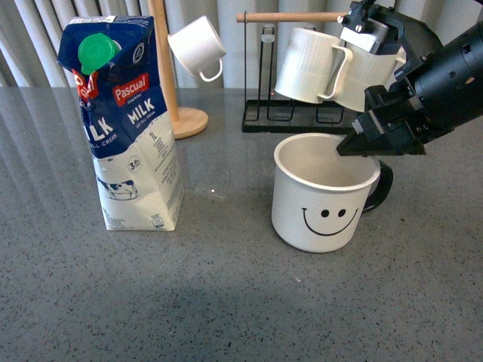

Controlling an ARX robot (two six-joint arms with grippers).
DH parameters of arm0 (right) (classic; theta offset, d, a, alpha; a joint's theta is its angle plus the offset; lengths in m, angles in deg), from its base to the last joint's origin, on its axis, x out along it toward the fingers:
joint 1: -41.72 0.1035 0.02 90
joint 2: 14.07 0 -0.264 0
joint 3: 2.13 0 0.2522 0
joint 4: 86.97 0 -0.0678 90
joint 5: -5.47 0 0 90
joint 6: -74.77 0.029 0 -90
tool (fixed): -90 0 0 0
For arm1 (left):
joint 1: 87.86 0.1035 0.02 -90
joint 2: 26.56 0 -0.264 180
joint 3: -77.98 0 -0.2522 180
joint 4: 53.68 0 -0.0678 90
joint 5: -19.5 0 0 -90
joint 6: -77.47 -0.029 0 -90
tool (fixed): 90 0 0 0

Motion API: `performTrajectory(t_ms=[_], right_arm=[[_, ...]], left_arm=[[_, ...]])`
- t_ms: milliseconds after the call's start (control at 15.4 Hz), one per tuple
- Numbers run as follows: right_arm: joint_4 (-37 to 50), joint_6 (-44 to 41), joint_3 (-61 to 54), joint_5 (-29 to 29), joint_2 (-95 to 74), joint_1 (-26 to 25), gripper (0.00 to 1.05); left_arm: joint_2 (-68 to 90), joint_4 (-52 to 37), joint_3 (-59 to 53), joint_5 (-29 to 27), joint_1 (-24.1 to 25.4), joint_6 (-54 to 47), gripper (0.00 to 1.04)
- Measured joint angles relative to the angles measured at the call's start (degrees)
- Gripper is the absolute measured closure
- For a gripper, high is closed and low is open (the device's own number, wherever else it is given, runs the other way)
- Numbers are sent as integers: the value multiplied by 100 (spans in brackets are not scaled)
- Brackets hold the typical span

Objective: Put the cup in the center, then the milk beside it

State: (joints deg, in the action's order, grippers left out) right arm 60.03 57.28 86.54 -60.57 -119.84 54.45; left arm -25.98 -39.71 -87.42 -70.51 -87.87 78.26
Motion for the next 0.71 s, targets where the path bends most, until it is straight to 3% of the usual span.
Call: performTrajectory(t_ms=[129, 194, 324, 712], right_arm=[[0, 0, 0, -20, -4, 2, 102], [-7, -9, 2, -42, -4, 2, 95], [-9, -11, 4, -55, -26, 0, 68], [15, 9, 68, 129, 223, -79, 18]], left_arm=[[0, 0, 0, 0, 0, 0, 7], [0, 0, 0, 0, 0, 2, 7], [0, 0, 0, 0, 0, 0, 7], [0, 0, 0, 0, 0, 0, 7]])
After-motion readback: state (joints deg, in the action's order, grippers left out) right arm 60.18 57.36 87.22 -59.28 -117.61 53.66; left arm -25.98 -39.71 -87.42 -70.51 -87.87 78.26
